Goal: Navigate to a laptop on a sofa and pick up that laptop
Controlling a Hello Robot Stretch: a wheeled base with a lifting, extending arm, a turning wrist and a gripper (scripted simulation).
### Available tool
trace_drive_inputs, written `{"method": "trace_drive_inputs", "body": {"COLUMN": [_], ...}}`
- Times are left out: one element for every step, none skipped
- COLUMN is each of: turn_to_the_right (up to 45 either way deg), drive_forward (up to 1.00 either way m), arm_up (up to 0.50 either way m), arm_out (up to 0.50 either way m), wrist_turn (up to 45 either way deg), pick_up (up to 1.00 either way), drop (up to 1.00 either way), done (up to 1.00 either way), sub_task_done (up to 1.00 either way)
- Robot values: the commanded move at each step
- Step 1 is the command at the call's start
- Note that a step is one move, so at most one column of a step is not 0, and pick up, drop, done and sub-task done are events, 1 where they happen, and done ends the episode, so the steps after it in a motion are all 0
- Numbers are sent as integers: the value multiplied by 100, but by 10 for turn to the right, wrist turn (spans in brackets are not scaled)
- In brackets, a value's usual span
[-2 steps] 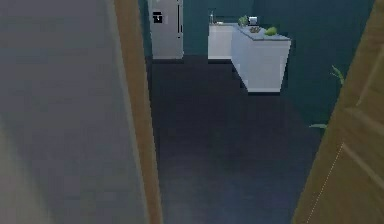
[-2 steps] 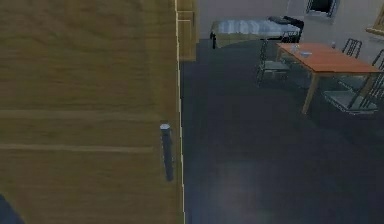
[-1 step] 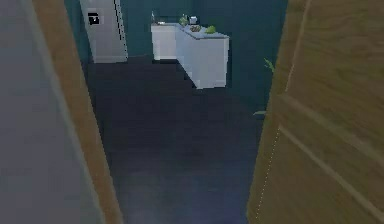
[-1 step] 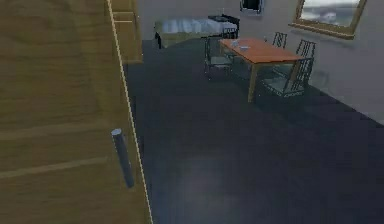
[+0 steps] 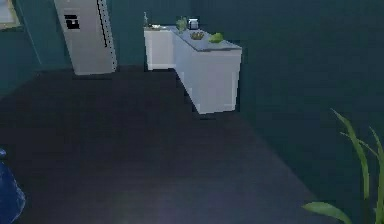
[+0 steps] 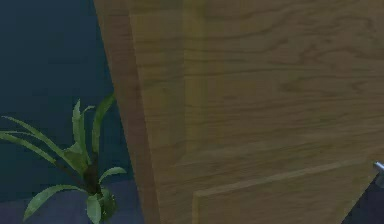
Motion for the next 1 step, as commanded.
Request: {"method": "trace_drive_inputs", "body": {"turn_to_the_right": [30], "drive_forward": [0], "arm_up": [0], "arm_out": [0], "wrist_turn": [0], "pick_up": [0], "drop": [0], "done": [0], "sub_task_done": [0]}}
